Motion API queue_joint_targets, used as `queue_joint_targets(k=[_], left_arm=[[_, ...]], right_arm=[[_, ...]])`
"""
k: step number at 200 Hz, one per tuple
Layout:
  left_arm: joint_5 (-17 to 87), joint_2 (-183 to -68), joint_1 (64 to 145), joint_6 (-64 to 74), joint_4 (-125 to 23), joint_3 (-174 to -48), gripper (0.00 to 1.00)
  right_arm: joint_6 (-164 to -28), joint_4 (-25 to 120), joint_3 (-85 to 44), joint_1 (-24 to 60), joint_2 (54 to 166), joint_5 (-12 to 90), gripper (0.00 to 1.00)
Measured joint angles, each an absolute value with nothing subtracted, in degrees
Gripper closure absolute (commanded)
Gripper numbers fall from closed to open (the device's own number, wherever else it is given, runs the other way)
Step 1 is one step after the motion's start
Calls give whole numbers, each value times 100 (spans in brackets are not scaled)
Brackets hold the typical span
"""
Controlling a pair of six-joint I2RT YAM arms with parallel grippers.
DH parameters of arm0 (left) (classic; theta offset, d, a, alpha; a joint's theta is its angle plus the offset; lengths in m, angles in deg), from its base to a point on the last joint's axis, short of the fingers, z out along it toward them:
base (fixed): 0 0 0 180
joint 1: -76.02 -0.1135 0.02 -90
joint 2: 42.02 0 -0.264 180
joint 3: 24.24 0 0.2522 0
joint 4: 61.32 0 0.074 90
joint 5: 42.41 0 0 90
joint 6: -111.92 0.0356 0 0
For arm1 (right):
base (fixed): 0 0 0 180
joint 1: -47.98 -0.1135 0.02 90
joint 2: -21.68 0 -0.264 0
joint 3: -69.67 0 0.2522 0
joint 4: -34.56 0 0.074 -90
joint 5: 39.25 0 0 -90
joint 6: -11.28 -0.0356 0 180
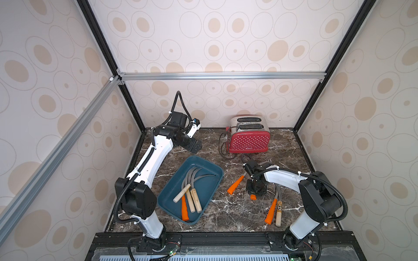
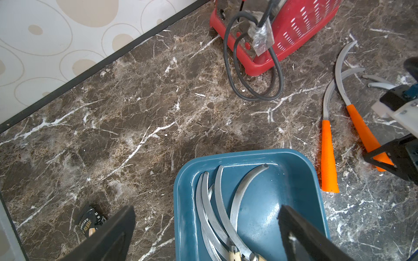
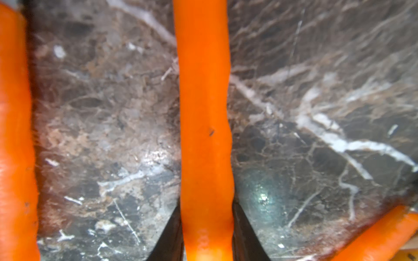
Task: Put small sickles into storage boxes
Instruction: Pick up the sickle at the center of the board.
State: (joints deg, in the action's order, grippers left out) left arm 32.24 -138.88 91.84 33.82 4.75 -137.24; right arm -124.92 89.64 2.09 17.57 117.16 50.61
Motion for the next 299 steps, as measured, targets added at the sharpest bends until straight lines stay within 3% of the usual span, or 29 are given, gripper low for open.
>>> queue_joint_targets(k=[94,299], left_arm=[[3224,-13888,9184,3377,473,-13750,1],[3269,-13888,9184,3279,423,-13777,1]], right_arm=[[-12470,8826,395,1647,11462,5240,97],[-12450,9200,353,1595,10678,5531,98]])
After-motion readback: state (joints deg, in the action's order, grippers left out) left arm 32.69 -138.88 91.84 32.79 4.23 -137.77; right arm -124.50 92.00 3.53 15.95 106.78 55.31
